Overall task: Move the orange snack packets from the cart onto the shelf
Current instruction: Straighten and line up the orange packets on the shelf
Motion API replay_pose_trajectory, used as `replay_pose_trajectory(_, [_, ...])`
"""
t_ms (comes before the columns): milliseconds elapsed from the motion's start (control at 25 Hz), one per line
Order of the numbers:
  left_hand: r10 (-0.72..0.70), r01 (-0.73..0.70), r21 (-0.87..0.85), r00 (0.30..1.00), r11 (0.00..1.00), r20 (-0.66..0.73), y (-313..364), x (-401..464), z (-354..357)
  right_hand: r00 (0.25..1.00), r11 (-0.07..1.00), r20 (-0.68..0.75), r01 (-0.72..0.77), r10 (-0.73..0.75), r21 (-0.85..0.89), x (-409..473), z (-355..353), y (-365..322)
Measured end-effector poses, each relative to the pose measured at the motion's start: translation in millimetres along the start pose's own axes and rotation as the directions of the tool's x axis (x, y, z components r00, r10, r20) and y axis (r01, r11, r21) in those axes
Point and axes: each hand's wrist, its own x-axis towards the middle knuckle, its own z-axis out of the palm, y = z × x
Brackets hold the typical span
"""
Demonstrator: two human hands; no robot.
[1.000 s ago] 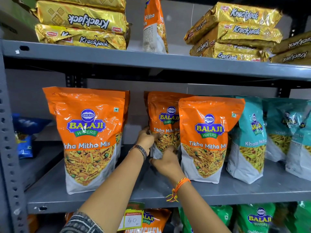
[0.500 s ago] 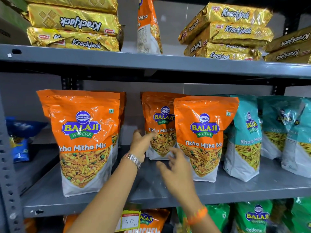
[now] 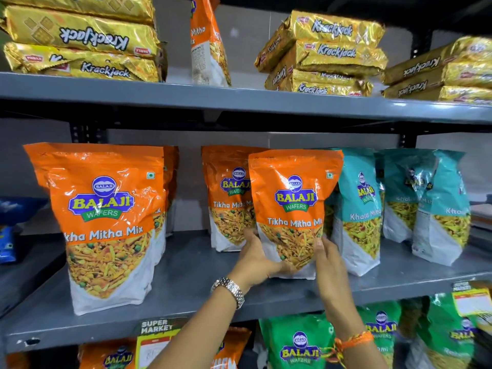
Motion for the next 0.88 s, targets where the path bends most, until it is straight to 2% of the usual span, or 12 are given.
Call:
replay_pose_trajectory(120, [0.054, -0.049, 0.072, 0.997, 0.996, -0.059, -1, -3, 4, 1.000, 1.000, 0.012, 0.023, -0.023, -0.010, 5, -4, 5])
replay_pose_trajectory(240, [0.077, -0.056, 0.110, 0.978, 0.992, -0.196, -5, -9, -4, 0.995, 1.000, 0.095, 0.003, -0.001, -0.027, 12, -1, 13])
replay_pose_trajectory(360, [0.060, -0.013, 0.165, 0.955, 0.986, -0.289, -11, -14, -21, 0.973, 0.994, 0.220, -0.084, 0.066, 0.072, 12, 14, 19])
replay_pose_trajectory(520, [0.021, 0.057, 0.211, 0.936, 0.976, -0.351, -15, -27, -45, 0.942, 0.991, 0.333, -0.076, 0.035, 0.110, 22, 24, 8])
replay_pose_trajectory(600, [0.007, 0.077, 0.214, 0.929, 0.974, -0.369, -16, -32, -50, 0.956, 0.990, 0.288, 0.022, -0.061, 0.136, 37, 29, -10])
replay_pose_trajectory(720, [-0.002, 0.096, 0.213, 0.915, 0.972, -0.403, -14, -37, -52, 0.961, 0.950, 0.200, 0.130, -0.191, 0.284, 66, 40, -52])
replay_pose_trajectory(800, [0.031, 0.076, 0.221, 0.896, 0.972, -0.443, -14, -41, -52, 0.955, 0.930, 0.188, 0.160, -0.232, 0.332, 83, 47, -74])
replay_pose_trajectory(880, [0.061, 0.064, 0.238, 0.872, 0.969, -0.485, -14, -46, -52, 0.957, 0.934, 0.160, 0.184, -0.241, 0.306, 94, 52, -80])
